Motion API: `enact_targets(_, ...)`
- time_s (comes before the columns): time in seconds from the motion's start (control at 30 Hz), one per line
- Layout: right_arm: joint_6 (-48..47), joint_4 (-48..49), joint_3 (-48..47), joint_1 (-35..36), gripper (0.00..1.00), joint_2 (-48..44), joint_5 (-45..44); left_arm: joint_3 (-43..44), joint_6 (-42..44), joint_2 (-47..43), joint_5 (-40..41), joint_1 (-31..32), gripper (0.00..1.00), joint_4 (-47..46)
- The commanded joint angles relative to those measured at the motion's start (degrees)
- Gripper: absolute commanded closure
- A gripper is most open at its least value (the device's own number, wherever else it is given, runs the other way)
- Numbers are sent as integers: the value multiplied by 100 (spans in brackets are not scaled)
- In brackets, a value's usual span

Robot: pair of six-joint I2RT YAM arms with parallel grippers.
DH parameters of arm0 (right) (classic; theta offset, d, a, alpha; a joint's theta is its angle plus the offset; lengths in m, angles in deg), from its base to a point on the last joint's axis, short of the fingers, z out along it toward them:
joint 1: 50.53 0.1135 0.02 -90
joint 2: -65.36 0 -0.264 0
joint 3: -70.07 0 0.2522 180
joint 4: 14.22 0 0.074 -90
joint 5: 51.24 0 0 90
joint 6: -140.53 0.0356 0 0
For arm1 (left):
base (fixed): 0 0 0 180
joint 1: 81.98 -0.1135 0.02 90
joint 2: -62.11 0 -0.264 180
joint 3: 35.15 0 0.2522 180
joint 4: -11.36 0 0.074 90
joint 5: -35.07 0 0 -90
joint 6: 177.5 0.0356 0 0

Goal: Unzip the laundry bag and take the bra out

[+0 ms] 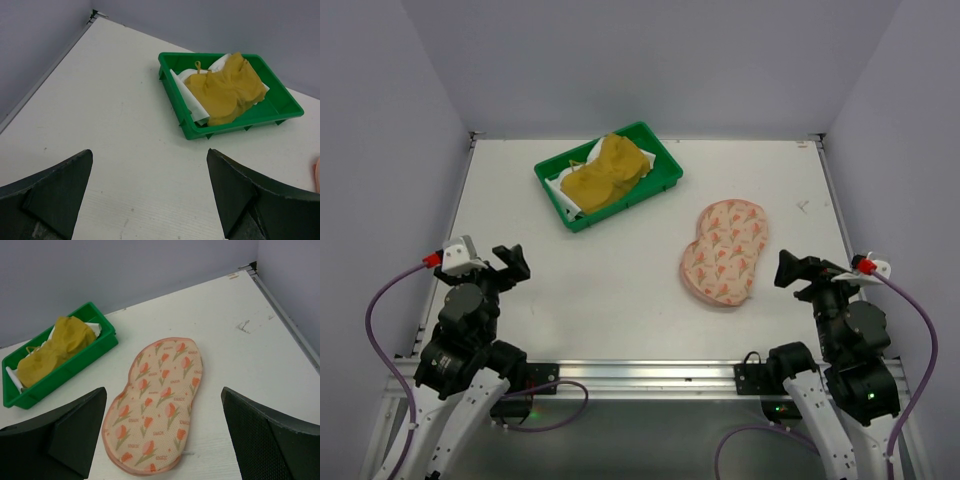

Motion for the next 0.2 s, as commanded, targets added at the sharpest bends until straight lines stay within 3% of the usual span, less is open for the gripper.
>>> enact_targets(0.0,13,105,-3,-11,1,82,-42,-28,-187,0,219,-33,0,-218)
enact_targets(0.17,-13,131,14,-11,1,65,46,-19,-205,53,228,-33,0,-227)
